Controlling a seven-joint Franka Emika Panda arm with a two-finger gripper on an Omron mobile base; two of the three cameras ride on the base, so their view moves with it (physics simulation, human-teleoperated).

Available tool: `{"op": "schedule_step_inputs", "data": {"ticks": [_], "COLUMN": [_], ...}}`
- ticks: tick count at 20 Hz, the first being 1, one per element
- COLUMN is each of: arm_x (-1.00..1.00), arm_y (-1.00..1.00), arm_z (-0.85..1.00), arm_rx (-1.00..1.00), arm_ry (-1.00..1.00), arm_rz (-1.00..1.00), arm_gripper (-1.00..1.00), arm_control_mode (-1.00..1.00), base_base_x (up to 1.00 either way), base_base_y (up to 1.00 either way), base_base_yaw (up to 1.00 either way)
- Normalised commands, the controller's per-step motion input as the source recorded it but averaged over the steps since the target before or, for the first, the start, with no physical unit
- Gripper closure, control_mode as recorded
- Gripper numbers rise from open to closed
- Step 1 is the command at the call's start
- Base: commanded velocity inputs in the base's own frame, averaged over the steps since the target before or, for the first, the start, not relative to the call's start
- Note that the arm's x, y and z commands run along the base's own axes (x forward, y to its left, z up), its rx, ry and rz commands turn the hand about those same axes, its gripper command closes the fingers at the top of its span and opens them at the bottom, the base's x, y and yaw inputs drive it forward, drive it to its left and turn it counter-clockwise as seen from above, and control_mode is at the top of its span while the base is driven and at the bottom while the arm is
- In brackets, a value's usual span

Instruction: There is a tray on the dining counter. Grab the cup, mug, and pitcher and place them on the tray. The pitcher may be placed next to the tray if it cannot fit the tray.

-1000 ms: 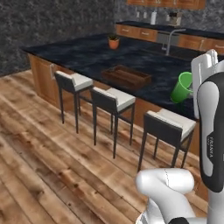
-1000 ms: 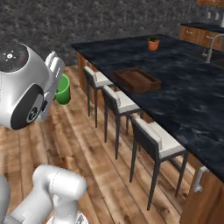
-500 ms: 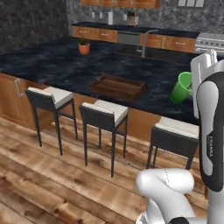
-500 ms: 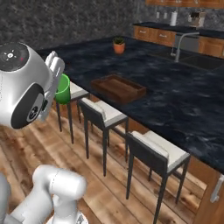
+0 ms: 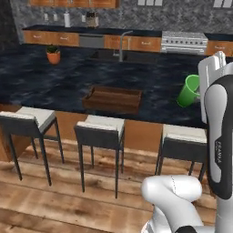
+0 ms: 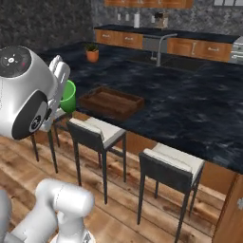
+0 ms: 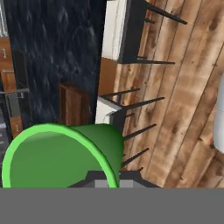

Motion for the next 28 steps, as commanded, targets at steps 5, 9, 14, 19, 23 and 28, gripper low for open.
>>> {"op": "schedule_step_inputs", "data": {"ticks": [5, 9, 14, 19, 23, 28], "arm_x": [0.0, 0.0, 0.0, 0.0, 0.0, 0.0], "arm_y": [0.0, 0.0, 0.0, 0.0, 0.0, 0.0], "arm_z": [0.0, 0.0, 0.0, 0.0, 0.0, 0.0], "arm_rx": [0.0, 0.0, 0.0, 0.0, 0.0, 0.0], "arm_ry": [0.0, 0.0, 0.0, 0.0, 0.0, 0.0], "arm_rz": [0.0, 0.0, 0.0, 0.0, 0.0, 0.0], "arm_gripper": [1.0, 1.0, 1.0, 1.0, 1.0, 1.0], "arm_control_mode": [1.0, 1.0, 1.0, 1.0, 1.0, 1.0], "base_base_x": [0.48, 0.55, 0.62, 0.68, 0.52, 0.22], "base_base_y": [0.68, 0.72, 0.7, 0.47, 0.4, 0.55], "base_base_yaw": [-0.49, -0.5, -0.5, -0.46, -0.36, -0.14]}}
